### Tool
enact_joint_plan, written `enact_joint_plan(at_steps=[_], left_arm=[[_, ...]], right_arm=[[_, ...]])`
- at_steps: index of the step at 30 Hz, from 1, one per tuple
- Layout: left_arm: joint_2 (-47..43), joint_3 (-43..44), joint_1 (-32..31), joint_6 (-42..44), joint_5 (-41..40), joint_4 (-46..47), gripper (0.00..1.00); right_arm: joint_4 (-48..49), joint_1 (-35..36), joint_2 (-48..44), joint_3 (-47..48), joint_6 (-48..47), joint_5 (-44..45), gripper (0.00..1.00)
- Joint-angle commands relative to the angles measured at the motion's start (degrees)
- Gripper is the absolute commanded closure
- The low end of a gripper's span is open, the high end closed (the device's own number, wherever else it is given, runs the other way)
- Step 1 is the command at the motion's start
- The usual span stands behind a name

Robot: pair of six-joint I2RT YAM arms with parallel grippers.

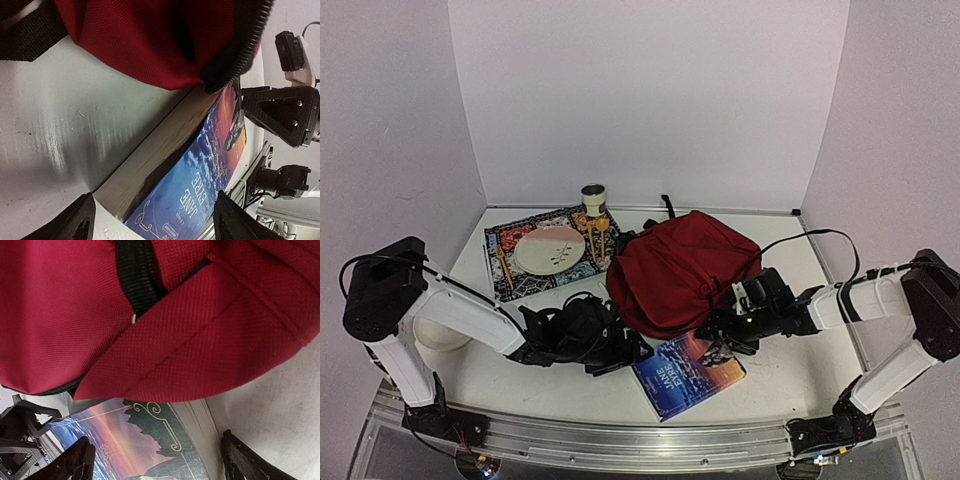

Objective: Pack the student bag
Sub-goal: Move the book to the center of the board, then pick up the book at the center of the board.

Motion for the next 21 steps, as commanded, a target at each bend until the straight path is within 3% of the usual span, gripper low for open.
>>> enact_joint_plan(at_steps=[1, 8, 21], left_arm=[[0.9, -0.9, 0.6, -2.8, 2.0, 5.4, 0.21], [1.1, -0.4, 0.6, -4.2, 7.3, 9.8, 0.31], [-3.6, -1.1, 0.6, -4.4, 8.4, 11.1, 0.37]], right_arm=[[1.8, 1.0, 1.5, 1.1, 1.2, -1.3, 0.14], [2.1, 1.6, 2.2, 1.8, 0.9, -1.0, 0.14], [1.9, 1.5, 2.9, 3.2, 0.3, -0.9, 0.15]])
